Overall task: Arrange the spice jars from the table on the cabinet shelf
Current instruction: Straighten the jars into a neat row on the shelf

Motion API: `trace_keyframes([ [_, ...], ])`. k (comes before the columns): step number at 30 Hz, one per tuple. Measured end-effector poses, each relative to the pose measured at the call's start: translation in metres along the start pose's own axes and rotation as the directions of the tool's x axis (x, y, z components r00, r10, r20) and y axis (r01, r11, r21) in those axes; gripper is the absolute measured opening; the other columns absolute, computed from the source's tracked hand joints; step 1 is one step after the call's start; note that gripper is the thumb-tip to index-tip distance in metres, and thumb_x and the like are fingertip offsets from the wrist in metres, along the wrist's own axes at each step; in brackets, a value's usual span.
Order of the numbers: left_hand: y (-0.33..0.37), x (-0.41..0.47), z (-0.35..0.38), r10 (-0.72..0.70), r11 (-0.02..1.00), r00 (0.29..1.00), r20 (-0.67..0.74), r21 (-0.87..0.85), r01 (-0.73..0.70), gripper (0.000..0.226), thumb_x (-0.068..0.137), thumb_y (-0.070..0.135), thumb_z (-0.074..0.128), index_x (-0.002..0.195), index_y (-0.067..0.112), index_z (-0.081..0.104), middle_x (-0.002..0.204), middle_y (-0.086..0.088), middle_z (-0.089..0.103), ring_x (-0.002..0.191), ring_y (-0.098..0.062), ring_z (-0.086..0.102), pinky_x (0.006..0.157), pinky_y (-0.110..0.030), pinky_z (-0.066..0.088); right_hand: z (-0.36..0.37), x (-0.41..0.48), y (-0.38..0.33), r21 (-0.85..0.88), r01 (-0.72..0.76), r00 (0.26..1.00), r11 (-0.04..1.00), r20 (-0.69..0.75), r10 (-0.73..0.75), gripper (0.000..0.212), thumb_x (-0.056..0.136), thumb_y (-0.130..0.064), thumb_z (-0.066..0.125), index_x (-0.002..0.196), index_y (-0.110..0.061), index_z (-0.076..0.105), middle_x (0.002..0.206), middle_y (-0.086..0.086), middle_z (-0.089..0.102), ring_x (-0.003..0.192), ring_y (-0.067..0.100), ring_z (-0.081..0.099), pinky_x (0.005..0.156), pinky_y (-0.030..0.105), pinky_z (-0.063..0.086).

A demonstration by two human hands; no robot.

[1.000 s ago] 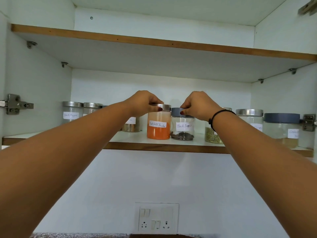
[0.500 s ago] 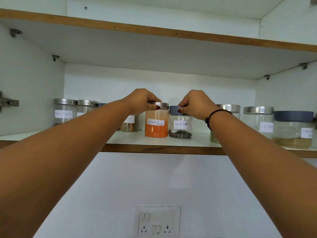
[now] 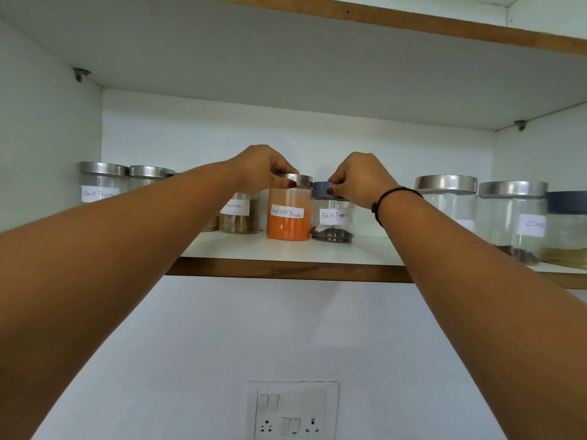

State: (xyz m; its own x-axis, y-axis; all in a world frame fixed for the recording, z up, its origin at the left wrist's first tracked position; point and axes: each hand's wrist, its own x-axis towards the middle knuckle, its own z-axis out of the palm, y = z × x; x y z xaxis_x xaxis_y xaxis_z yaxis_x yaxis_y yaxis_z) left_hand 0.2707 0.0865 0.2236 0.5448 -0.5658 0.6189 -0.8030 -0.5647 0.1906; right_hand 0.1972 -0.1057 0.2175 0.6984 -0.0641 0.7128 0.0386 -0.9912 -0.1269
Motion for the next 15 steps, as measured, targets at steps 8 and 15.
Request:
trace_keyframes([
  [8, -0.014, 0.008, 0.007, 0.008, 1.0, 1.0, -0.02, -0.03, -0.009, 0.034, 0.094, 0.016, 0.064, 0.127, 0.014, 0.066, 0.126, -0.006, 0.068, 0.103, -0.011, 0.058, 0.088, -0.025, 0.046, 0.014, 0.015, 0.003, -0.016, 0.009, 1.0, 1.0, -0.002, -0.009, 0.027, 0.087, -0.021, 0.071, 0.109, -0.007, 0.074, 0.107, 0.011, 0.073, 0.099, 0.025, 0.066, 0.092, 0.037, 0.054],
  [15, -0.02, 0.013, 0.012, 0.017, 1.0, 0.999, -0.037, -0.004, -0.017, 0.033, 0.094, 0.018, 0.064, 0.127, 0.014, 0.066, 0.126, -0.005, 0.068, 0.103, -0.011, 0.058, 0.088, -0.025, 0.045, 0.023, 0.022, 0.005, -0.017, 0.011, 1.0, 1.0, -0.01, -0.011, 0.026, 0.088, -0.021, 0.07, 0.109, -0.007, 0.074, 0.106, 0.012, 0.073, 0.099, 0.025, 0.066, 0.091, 0.038, 0.054],
])
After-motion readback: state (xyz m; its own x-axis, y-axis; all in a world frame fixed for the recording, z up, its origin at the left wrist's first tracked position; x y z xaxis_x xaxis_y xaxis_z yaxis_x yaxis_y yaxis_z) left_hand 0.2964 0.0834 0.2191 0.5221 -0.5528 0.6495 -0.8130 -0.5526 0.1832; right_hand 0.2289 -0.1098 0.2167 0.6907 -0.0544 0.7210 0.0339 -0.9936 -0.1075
